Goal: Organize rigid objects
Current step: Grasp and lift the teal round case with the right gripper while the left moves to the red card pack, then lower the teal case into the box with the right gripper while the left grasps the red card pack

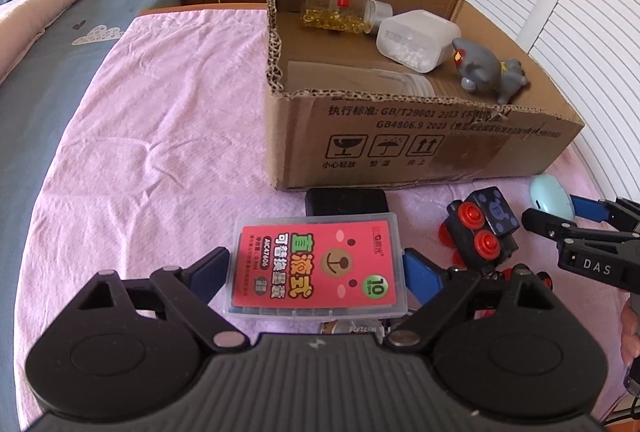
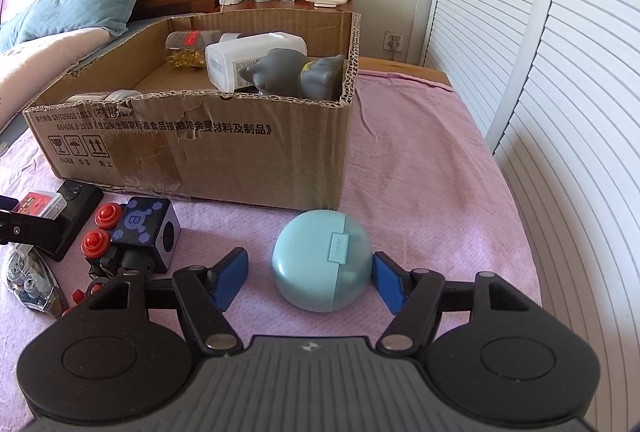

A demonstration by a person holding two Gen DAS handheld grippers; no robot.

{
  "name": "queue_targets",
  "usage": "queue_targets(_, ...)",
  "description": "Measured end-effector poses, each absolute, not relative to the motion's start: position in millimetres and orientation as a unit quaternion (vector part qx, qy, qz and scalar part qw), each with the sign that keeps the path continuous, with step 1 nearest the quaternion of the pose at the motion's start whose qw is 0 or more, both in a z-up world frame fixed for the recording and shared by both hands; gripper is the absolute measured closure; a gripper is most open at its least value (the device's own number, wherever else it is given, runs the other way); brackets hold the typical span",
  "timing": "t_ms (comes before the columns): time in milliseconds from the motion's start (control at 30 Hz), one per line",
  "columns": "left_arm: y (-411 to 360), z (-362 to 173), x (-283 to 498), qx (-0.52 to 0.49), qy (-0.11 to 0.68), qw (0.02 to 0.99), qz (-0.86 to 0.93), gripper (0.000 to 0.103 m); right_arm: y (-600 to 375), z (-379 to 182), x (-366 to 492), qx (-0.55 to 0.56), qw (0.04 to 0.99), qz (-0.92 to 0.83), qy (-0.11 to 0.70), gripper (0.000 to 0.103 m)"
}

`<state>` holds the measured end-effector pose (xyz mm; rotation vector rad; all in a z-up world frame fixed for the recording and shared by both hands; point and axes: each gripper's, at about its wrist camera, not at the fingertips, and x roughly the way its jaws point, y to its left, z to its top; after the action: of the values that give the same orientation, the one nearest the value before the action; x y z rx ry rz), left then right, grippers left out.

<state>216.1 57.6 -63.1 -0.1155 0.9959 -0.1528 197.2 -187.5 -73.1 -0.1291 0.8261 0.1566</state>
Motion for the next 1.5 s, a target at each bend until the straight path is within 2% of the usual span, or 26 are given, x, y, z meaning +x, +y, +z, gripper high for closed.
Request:
queue_targets(133, 64, -62, 218, -0.079, 0.477, 0.871, -0.082, 0.012, -186, -73, 197, -0.065, 0.911, 0.075, 0.401, 0.03)
queue_targets(300, 59, -64, 219, -0.049, 0.477, 0.873, -0.087, 0.013, -184, -73, 199, -0.07, 0.911, 0.074, 0.401, 0.031)
queue_targets(367, 58, -64, 219, -0.044, 0.477, 0.873, -0.089, 0.013, -183, -72, 198, -0.07, 0.911, 0.069, 0.4, 0.038)
queue_targets(400, 59, -64, 220, -0.041, 0.478, 0.872, -0.091, 0.013, -184, -72, 198, -0.067, 0.911, 0.068, 0.401, 0.045)
queue_targets(1067, 54, -28, 192, 0.05, 0.473, 0.869, -0.134, 0.013, -193, -48, 168, -0.085, 0.902, 0.096, 0.413, 0.045)
queue_targets(1500, 54, 2, 177, 0.07, 0.444, 0.88, -0.15, 0.013, -185, 24, 173, -0.094, 0.925, 0.142, 0.341, 0.045)
